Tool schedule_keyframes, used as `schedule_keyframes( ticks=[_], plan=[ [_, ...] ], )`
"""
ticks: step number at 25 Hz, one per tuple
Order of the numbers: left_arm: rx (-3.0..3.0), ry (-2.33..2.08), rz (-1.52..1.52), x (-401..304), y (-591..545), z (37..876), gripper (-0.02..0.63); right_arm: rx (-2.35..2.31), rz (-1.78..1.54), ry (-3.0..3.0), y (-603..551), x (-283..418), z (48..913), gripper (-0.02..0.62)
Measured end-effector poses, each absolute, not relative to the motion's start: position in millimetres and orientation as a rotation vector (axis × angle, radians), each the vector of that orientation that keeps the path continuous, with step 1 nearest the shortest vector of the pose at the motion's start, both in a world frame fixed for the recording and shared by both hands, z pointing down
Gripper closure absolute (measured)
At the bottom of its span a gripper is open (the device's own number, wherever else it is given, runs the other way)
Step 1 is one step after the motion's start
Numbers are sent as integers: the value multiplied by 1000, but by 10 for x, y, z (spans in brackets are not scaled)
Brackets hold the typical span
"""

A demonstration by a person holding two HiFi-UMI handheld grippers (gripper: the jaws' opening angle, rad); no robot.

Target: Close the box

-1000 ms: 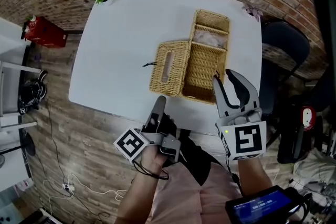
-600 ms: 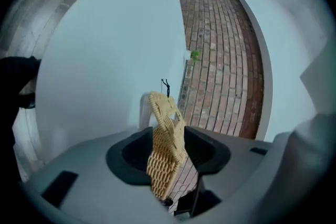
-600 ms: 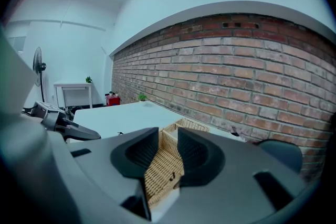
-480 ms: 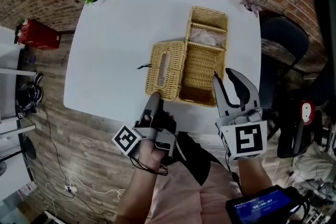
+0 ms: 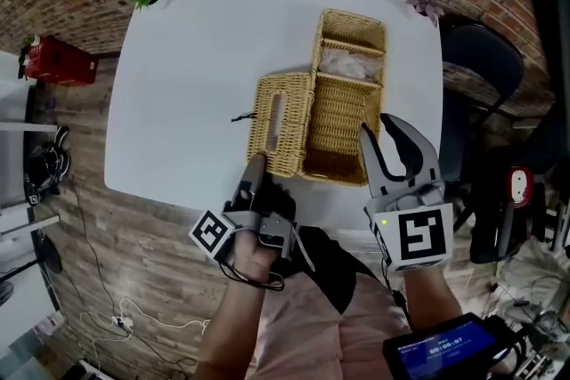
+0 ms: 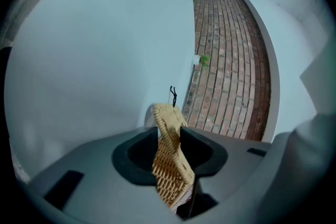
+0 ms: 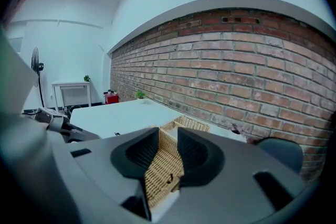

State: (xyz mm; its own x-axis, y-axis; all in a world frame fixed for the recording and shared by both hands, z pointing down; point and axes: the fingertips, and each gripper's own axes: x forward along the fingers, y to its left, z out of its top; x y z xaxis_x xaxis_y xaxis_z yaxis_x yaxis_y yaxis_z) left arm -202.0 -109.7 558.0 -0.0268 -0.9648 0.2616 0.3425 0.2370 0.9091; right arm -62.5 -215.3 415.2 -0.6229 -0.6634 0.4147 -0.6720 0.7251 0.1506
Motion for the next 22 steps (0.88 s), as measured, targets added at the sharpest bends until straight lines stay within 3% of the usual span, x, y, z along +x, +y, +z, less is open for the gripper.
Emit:
schedule_keyframes(
  ticks=[22],
  plan=[
    [1087,-1436,-1038,-2184,-1094,4830,540,1059,18,-2551,-2183,-633,3899,482]
  ],
)
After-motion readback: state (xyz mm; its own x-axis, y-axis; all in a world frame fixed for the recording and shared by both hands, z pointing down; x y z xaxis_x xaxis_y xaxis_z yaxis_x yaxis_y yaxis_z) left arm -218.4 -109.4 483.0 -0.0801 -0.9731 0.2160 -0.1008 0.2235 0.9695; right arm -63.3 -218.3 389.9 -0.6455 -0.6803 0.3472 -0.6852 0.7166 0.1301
